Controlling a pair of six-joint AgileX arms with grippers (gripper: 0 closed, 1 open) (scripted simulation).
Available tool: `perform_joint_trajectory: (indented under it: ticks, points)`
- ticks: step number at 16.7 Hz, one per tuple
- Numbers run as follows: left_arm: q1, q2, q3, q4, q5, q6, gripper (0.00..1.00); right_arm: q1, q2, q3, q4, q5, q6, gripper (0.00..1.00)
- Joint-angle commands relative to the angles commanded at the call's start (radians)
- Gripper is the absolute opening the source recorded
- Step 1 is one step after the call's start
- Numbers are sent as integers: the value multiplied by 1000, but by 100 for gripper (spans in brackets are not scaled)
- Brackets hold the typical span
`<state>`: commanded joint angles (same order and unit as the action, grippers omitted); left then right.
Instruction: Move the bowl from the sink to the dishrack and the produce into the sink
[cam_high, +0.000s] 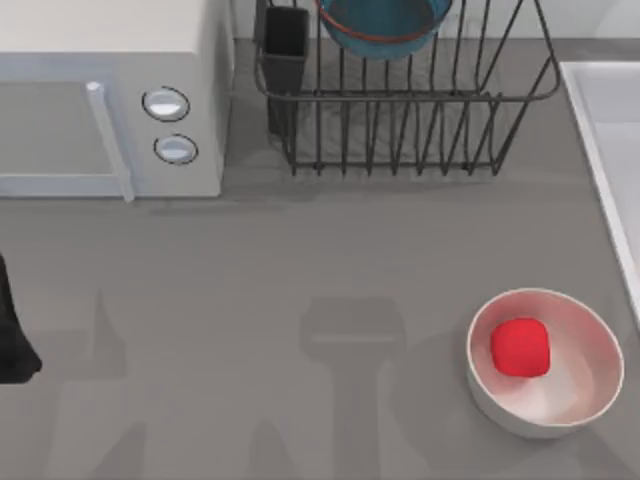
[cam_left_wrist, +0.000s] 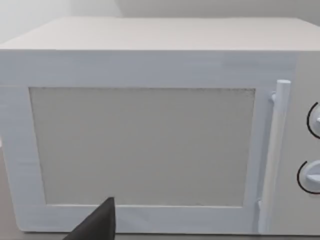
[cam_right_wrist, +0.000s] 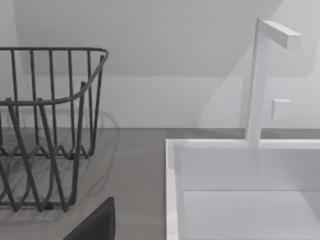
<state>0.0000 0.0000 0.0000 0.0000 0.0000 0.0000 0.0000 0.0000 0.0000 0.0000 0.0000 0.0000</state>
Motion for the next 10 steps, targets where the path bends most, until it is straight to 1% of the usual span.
perform_joint_trajectory:
  ticks: [6, 10]
  points:
    - [0, 0, 0, 0, 0, 0, 100, 3, 11, 11, -8, 1, 4, 100]
    - [0, 0, 0, 0, 0, 0, 100, 54, 159, 146, -119, 4, 57, 100]
